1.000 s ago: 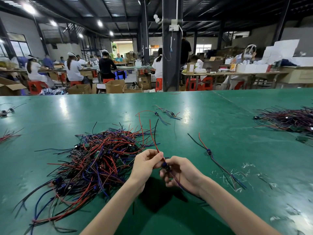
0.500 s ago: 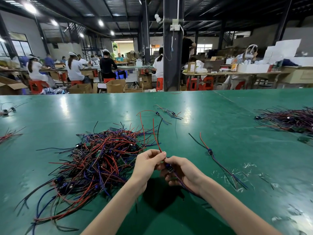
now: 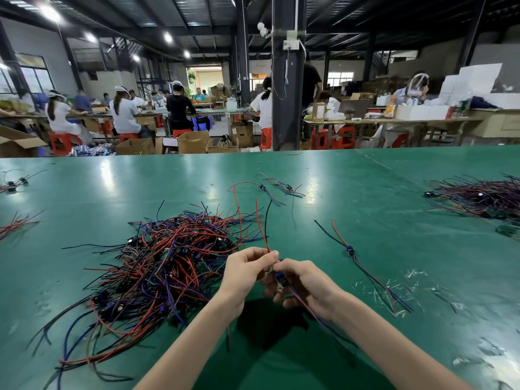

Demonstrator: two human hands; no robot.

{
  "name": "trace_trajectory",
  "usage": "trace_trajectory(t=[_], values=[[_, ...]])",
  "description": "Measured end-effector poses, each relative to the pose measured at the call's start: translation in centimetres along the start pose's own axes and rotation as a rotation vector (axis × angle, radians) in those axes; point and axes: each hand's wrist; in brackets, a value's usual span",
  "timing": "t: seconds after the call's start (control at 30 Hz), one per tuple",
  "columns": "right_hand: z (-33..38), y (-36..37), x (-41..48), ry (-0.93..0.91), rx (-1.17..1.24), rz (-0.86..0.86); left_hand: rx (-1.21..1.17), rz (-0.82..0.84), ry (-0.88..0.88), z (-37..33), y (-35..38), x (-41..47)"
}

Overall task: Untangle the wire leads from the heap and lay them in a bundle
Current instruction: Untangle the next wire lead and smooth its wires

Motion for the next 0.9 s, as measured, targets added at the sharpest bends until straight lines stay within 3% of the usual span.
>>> trace_trajectory(t=[0.5, 0.9], values=[[0.02, -0.13, 0.26, 0.015, 0.072, 0.034, 0.011, -0.065, 0.016, 0.65, -0.50, 0.70], [-0.25, -0.67, 0.48, -0.102, 0.194, 0.152, -0.070, -0.055, 0.037, 0.19, -0.34, 0.75]])
Point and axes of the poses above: each hand's wrist, its own x-axis towards the middle knuckle, its own y-axis out of the palm, z = x × y, and after that the axes turned 10 degrees about z, right-handed
